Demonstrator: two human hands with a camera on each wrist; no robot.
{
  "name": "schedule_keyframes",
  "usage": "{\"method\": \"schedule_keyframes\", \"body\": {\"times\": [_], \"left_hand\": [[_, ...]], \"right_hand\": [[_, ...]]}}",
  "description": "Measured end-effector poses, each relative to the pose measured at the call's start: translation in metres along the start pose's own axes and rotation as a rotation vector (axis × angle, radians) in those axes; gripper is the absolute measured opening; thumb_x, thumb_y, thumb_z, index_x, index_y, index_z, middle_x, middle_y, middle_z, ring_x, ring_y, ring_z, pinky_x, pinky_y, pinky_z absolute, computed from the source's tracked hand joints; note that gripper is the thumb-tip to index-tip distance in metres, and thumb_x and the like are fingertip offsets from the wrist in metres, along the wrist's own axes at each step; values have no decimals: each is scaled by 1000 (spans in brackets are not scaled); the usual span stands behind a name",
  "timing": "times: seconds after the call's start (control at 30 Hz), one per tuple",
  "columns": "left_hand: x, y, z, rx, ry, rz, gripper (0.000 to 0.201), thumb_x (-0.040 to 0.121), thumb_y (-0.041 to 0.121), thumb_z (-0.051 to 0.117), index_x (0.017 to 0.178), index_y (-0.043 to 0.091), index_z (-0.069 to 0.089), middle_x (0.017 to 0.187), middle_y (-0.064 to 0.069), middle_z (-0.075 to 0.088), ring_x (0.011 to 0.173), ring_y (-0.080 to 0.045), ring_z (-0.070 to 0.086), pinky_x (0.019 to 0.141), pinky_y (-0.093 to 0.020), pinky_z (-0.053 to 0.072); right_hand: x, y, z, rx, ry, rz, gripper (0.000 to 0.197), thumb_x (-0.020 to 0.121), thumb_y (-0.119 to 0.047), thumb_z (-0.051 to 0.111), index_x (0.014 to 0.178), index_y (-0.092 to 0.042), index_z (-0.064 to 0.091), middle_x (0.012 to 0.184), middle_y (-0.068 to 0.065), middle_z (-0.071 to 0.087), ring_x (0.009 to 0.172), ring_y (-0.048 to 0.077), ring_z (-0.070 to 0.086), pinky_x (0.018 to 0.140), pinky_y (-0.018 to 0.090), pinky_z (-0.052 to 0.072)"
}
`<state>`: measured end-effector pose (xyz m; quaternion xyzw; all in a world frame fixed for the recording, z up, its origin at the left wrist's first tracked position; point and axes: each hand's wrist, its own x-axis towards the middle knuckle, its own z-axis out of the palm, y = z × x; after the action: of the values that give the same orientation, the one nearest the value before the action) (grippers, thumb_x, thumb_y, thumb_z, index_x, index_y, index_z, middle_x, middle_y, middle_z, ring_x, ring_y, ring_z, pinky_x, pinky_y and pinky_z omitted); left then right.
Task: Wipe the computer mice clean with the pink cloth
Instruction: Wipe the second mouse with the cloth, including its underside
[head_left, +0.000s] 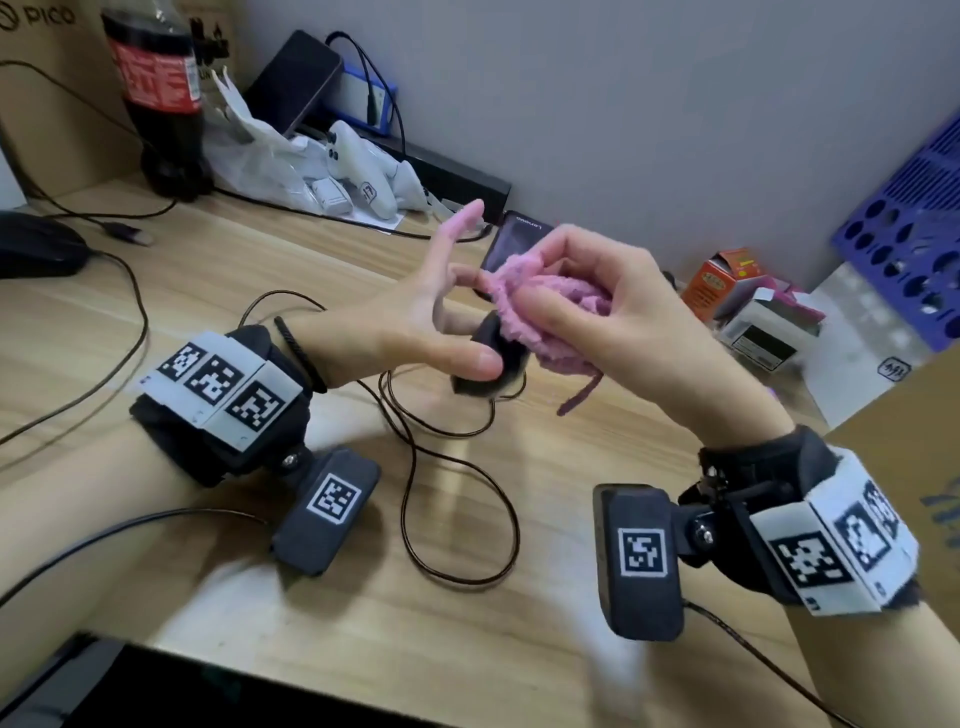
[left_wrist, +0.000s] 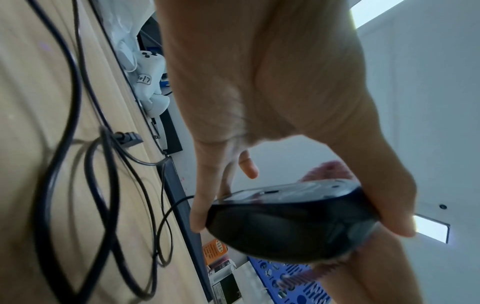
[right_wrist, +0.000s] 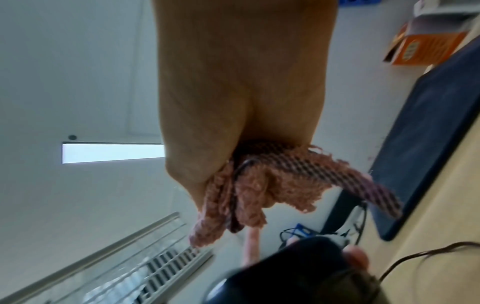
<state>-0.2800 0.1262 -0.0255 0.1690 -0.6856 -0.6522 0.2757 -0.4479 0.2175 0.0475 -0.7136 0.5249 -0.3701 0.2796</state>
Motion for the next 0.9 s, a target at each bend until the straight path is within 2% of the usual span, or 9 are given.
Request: {"method": "schedule_keyframes", "body": {"times": [0.1, 0.17, 0.33, 0.43, 0.53, 0.63, 0.7, 0.77, 0.9], "left_hand": [[-1, 1, -4, 58, -21, 16, 145, 44, 22, 91, 149, 47, -7, 136, -8, 34, 122, -16, 59, 92, -35, 54], [-5, 1, -5, 82, -74, 2, 146, 44, 15, 90, 146, 53, -6, 133, -2, 32, 128, -20, 54, 90, -40, 54], [-10, -2, 2, 234, -170, -14, 146, 46, 17, 92, 146, 55, -8, 133, 4, 32, 135, -14, 46, 100, -53, 49], [-9, -4, 2, 258, -157, -16, 145, 45, 21, 92, 144, 58, -8, 130, 9, 33, 135, -10, 45, 101, -51, 49], [-9, -4, -1, 278, -150, -31, 145, 44, 24, 92, 143, 61, -8, 129, 12, 33, 134, -6, 45, 99, -40, 51], [-6, -3, -1, 255, -148, -29, 145, 45, 23, 92, 145, 57, -8, 132, 7, 33, 133, -7, 46, 101, -37, 49], [-1, 0, 2, 239, -158, -14, 145, 47, 20, 91, 147, 53, -9, 133, 3, 33, 131, -8, 49, 101, -39, 49], [3, 5, 5, 293, -181, 11, 145, 48, 21, 91, 148, 50, -10, 131, 3, 34, 128, -6, 51, 97, -34, 52], [2, 11, 7, 332, -238, 27, 144, 49, 21, 91, 146, 52, -11, 130, 4, 36, 131, -8, 49, 98, -39, 52]], "right_hand": [[3, 15, 7, -26, 3, 17, 11, 91, -14, 65, 95, -5, 63, 81, 15, 66, 64, 11, 59, 54, 17, 49], [5, 33, 7, -52, 40, 57, 13, 92, -14, 65, 97, -3, 63, 85, 21, 66, 64, 11, 59, 53, 16, 48], [6, 65, 11, -19, 87, 202, 11, 92, -15, 65, 95, -5, 63, 73, 5, 61, 55, 5, 55, 49, 18, 46], [7, 75, 8, -22, 94, 283, 10, 91, -16, 66, 92, -7, 63, 70, 2, 61, 56, 9, 54, 52, 23, 49], [2, 74, 2, 16, 121, 321, 12, 92, -15, 64, 94, -3, 62, 75, 9, 61, 60, 14, 54, 53, 27, 51], [-6, 60, -4, 58, 129, 252, 11, 93, -17, 63, 94, -5, 62, 78, 10, 64, 61, 15, 55, 52, 24, 51], [-7, 51, -3, 11, 72, 189, 7, 92, -19, 64, 91, -12, 64, 86, 14, 69, 67, 16, 58, 61, 31, 52], [-4, 47, 0, -12, 45, 184, 11, 92, -20, 65, 92, -9, 63, 88, 22, 67, 69, 20, 57, 62, 33, 50], [2, 54, -1, -18, 95, 248, 18, 92, -25, 65, 94, -7, 63, 72, 6, 63, 61, 14, 57, 55, 25, 48]]}}
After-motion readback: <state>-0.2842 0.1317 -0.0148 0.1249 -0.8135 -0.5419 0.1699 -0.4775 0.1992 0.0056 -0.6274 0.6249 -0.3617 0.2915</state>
